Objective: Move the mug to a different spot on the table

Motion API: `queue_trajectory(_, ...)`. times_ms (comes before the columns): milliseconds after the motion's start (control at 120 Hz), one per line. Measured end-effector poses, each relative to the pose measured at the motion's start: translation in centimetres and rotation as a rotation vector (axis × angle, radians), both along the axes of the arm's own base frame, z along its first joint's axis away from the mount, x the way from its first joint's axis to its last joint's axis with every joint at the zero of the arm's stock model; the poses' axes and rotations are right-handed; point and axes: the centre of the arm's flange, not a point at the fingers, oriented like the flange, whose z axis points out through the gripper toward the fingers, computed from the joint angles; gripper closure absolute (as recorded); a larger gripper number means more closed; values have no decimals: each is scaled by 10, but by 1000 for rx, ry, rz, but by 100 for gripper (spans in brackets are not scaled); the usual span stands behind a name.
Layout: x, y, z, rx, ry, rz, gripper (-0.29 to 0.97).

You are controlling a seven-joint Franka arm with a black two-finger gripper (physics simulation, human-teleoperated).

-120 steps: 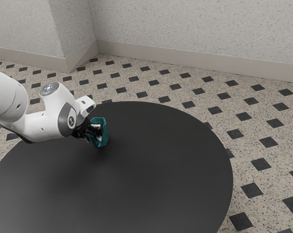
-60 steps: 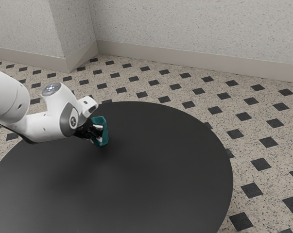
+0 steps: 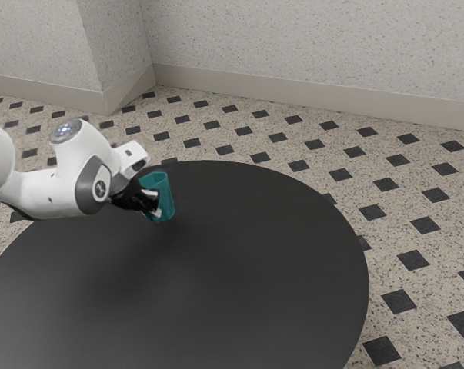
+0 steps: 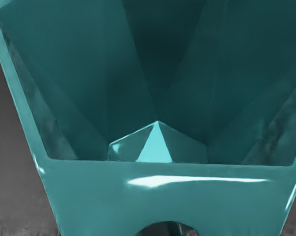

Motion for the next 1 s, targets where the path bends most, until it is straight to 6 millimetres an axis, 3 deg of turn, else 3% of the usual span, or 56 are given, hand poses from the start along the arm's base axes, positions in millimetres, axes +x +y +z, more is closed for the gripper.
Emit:
queue_trajectory(200,-63,-11,3,-10,28,-10,75)
queue_trajectory(400,-102,-16,-2,0,52,-15,79)
queue_trajectory(725,-117,-61,-5,20,80,-111,79)
queue_trajectory(1000,-119,-79,-17,19,121,-145,79)
